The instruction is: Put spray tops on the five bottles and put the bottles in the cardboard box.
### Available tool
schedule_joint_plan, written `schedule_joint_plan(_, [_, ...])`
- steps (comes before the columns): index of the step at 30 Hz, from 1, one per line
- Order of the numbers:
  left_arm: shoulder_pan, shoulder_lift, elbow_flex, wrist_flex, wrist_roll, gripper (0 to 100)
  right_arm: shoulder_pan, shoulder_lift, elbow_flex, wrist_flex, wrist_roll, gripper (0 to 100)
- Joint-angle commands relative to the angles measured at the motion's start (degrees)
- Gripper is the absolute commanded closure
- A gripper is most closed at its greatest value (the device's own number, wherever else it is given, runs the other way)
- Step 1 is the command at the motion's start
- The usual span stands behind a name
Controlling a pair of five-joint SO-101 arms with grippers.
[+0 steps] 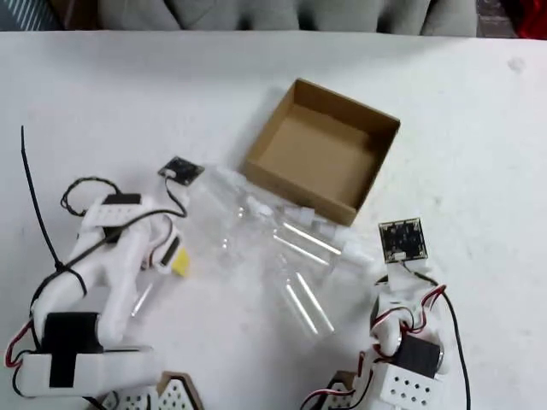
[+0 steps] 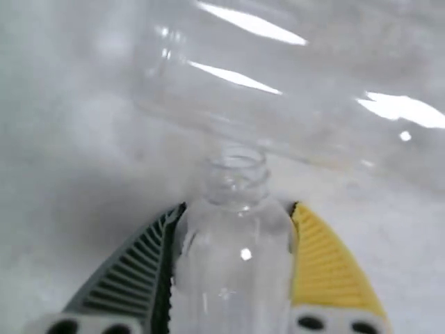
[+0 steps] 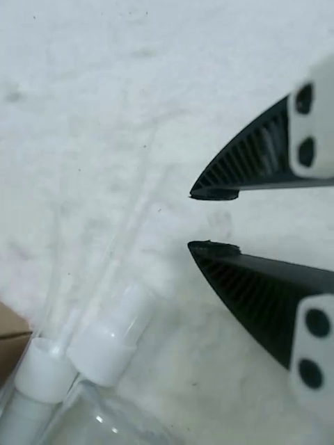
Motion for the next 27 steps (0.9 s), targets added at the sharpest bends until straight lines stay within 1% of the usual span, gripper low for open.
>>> schedule_joint_plan(1, [0.13,-3.74,0.88,-1.49,0.35,98,0.75,-0.40,0.44,0.31,0.62,93.3])
schedule_joint_plan(4, [0.13,-5.85,0.97,-3.16,1.05,98,0.75,-0.40,0.44,0.31,0.62,93.3])
schedule_joint_plan(6, [0.04,-6.81,1.14,-3.43,3.08,98,0.75,-0.40,0.44,0.31,0.62,93.3])
schedule_joint_plan(8, [-1.45,-7.08,1.67,-3.52,4.04,98,0.84,-0.40,0.44,0.31,0.62,93.3])
schedule_joint_plan(14, [-6.81,-7.43,2.20,-5.10,4.31,98,2.86,-0.48,-0.53,-2.24,0.62,93.3])
schedule_joint_plan(18, [-6.99,-7.43,2.20,-5.10,4.13,98,2.86,-0.48,-3.69,-5.14,1.14,93.3])
schedule_joint_plan(19, [-6.99,-7.34,2.20,-5.10,4.13,98,2.86,-0.40,-4.40,-5.93,2.99,93.3])
schedule_joint_plan(21, [-6.99,-7.25,2.20,-5.10,4.13,98,2.24,-0.31,-5.71,-6.99,7.74,93.3])
schedule_joint_plan(23, [-6.99,-7.25,2.20,-5.10,4.04,98,0.31,-0.22,-7.91,-6.73,8.18,93.5])
schedule_joint_plan(25, [-6.99,-7.16,2.20,-5.80,4.04,98,-1.89,0.57,-10.46,-5.32,8.62,95.7])
schedule_joint_plan(27, [-6.99,-7.16,2.20,-6.24,4.13,98,-4.00,3.65,-13.19,-5.32,8.88,97.4])
